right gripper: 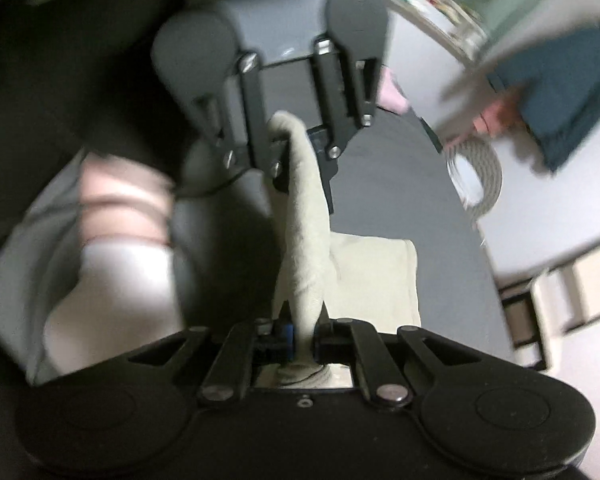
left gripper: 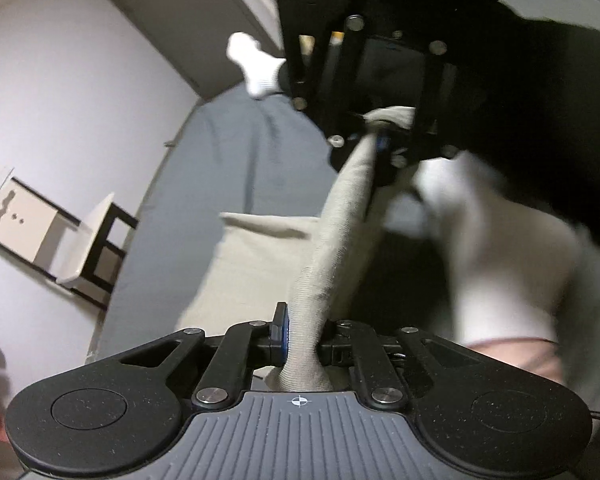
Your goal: Fold clothes
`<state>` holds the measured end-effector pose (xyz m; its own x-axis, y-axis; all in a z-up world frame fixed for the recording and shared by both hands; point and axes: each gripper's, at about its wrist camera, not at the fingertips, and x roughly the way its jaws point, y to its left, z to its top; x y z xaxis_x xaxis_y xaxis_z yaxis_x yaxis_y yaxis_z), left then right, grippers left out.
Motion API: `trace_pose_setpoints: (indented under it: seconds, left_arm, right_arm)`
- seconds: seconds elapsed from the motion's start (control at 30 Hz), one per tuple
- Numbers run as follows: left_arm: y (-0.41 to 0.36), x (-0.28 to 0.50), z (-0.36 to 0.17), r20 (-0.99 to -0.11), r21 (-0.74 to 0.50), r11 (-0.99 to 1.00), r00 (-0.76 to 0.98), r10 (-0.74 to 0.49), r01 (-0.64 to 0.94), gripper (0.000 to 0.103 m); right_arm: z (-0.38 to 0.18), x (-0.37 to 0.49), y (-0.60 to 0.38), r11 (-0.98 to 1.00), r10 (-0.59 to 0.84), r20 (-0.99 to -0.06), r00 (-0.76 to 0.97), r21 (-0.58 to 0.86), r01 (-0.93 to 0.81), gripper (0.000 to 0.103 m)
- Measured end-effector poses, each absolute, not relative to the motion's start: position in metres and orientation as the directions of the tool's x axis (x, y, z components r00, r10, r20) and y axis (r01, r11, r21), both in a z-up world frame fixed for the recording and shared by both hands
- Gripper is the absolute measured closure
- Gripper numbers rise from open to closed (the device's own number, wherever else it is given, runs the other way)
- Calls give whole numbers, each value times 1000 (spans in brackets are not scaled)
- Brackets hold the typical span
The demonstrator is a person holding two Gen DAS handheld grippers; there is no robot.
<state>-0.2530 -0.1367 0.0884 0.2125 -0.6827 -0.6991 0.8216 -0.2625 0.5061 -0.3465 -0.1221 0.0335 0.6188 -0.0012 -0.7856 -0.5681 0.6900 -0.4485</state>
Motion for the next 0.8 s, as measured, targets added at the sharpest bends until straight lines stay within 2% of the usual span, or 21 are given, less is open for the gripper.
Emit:
trace_pose_setpoints:
  seconds: [0.13,0.2,0.23,0.27,0.3,0.33,0.37,0.57,0.7,0.77,0.8]
  left_arm:
    - [-172,-210,96,-706,467,-230,203,-679,854,92]
    - [-183,-192,91,-719,427,-221,181,-672,877,92]
    - [-189,-184,88,-725,406,-216,169,-668,888,92]
    - [-188,-181,87,-731,381,-209,156,-664,900,92]
    - [-191,-175,83,-740,357,-204,143,-658,911,92]
    - [-195,-168,79,-749,334,-199,131,-650,921,92]
    - [-200,-160,76,-755,316,-194,123,-644,929,92]
    - [-212,-138,56,-795,196,-227,18,-607,954,92]
    - [-226,-124,36,-822,152,-229,-5,-569,962,89]
    - [-227,-117,28,-829,127,-202,-8,-559,971,88]
    - [-228,-114,23,-832,115,-189,-9,-555,975,84]
  right_arm:
    - [49,-317,-157,768,38,-806,590,-355,-534,94]
    - [53,-295,-179,801,58,-815,577,-307,-514,90]
    - [55,-289,-188,817,74,-819,570,-278,-506,83]
    - [55,-282,-197,832,99,-821,563,-242,-500,70]
    - [55,-274,-207,845,128,-821,557,-204,-495,62]
    - [55,-272,-215,854,157,-819,552,-168,-492,47]
    - [54,-270,-221,860,187,-814,550,-135,-492,39]
    - [36,-258,-275,911,340,-757,558,117,-396,41]
    - [17,-256,-319,917,399,-687,607,308,-254,55]
    - [5,-253,-337,903,411,-660,629,387,-184,68]
    - [-1,-250,-343,900,408,-656,635,406,-159,71]
